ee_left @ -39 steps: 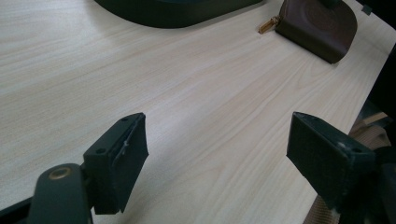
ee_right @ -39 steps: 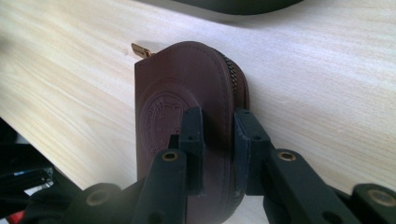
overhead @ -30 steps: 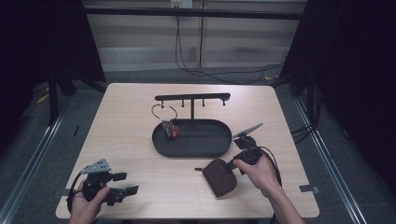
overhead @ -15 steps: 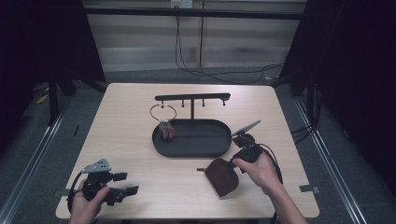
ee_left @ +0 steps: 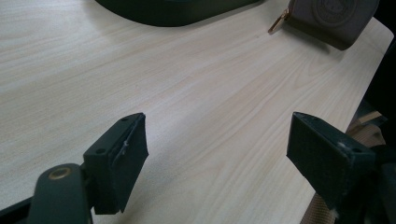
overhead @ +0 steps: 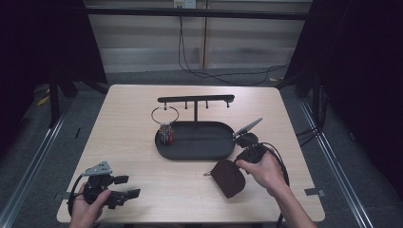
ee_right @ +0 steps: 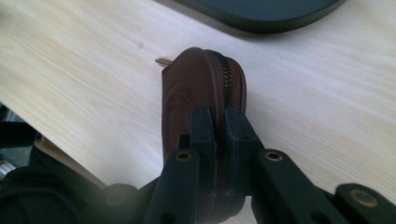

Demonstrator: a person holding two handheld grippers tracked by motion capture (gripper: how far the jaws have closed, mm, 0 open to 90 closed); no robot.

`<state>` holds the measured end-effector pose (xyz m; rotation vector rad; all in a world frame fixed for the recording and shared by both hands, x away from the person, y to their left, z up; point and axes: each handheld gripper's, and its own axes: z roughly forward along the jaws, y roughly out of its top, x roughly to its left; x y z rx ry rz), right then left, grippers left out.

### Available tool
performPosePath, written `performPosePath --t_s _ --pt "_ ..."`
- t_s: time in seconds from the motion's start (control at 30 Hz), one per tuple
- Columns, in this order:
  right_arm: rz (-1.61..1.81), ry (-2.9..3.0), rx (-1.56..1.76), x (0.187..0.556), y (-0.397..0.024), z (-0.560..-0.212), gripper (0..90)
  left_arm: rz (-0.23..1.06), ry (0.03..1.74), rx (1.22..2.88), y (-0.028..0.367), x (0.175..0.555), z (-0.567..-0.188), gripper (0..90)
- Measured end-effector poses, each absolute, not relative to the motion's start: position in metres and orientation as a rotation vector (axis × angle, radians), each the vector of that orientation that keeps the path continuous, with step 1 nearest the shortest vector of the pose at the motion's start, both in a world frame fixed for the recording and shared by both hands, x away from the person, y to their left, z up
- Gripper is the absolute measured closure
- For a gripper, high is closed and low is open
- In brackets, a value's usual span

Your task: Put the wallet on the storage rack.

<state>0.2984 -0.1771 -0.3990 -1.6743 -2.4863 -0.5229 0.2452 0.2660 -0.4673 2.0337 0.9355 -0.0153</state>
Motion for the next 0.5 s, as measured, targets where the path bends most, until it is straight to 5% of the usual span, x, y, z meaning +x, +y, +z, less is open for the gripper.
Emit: performPosePath --t_s 0.5 --pt "-0.455 -2.591 -1.732 0.303 -0.175 -0.372 83.6 -0.01 0.934 2.041 0.265 0.245 -0.467 20.2"
